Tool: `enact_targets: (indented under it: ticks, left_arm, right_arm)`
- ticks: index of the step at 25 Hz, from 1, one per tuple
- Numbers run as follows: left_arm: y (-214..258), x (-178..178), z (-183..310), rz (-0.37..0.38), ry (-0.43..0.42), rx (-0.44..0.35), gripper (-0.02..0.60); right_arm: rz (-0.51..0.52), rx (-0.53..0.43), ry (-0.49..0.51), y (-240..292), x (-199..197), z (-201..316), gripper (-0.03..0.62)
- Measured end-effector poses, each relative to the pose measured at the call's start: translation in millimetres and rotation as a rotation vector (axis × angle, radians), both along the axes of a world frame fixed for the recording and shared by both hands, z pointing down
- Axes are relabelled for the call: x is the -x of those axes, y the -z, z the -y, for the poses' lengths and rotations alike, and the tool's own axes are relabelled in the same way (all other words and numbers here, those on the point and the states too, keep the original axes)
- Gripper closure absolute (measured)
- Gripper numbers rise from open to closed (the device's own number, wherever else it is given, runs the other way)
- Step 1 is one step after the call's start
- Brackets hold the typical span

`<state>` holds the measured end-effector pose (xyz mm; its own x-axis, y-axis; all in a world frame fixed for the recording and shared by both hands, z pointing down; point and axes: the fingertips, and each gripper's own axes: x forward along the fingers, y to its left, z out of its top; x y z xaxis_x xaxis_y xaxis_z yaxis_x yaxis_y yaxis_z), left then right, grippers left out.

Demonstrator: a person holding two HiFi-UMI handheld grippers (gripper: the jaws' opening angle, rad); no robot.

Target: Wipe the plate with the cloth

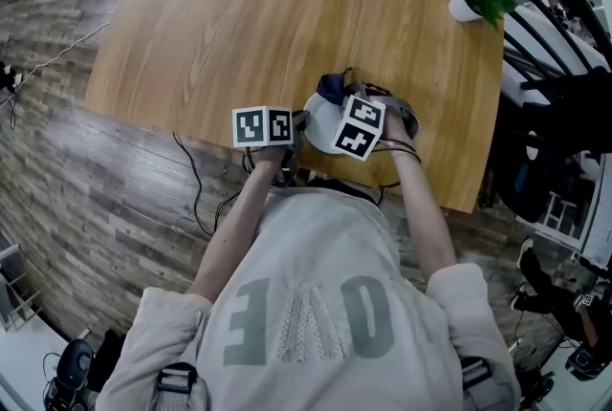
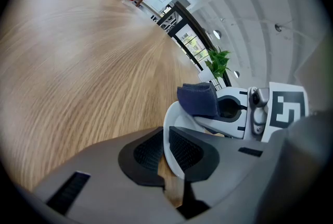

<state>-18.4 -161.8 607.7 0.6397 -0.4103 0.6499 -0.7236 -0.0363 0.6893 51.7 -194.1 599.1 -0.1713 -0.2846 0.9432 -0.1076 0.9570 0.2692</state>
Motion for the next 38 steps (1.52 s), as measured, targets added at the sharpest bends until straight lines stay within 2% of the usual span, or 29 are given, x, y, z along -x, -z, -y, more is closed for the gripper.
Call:
enact_targets:
  ticks: [8, 13, 25, 31, 35, 38]
  left_arm:
    - [0, 1, 1, 0.01, 0.002, -0.007, 0.54]
    - [0, 3, 2, 0.016, 0.004, -0.011, 0.54]
    - [0, 3, 0, 0.023, 0.006, -0.02, 0.54]
    - [0, 1, 2, 0.025, 0.007, -0.019, 0.54]
    - [4, 1, -2, 0.043, 0.007, -0.066, 0.54]
    - [9, 1, -2, 0.008, 0.023, -0.089, 0.527]
  right_arm:
    - [-0.029, 0.036, 0.09, -7, 11, -34, 0.537]
    - [0.001, 0.089, 0.138, -6, 26, -66, 0.537]
    - [0.003, 0.111, 0.278, -1, 39, -118, 0.537]
    - [0.022, 0.137, 0.3, 2, 43, -126, 0.537]
    - [0.035, 0.148, 0.286, 5, 42, -126, 0.537]
    - [0.036, 0.145, 0.28, 9, 39, -122, 0.537]
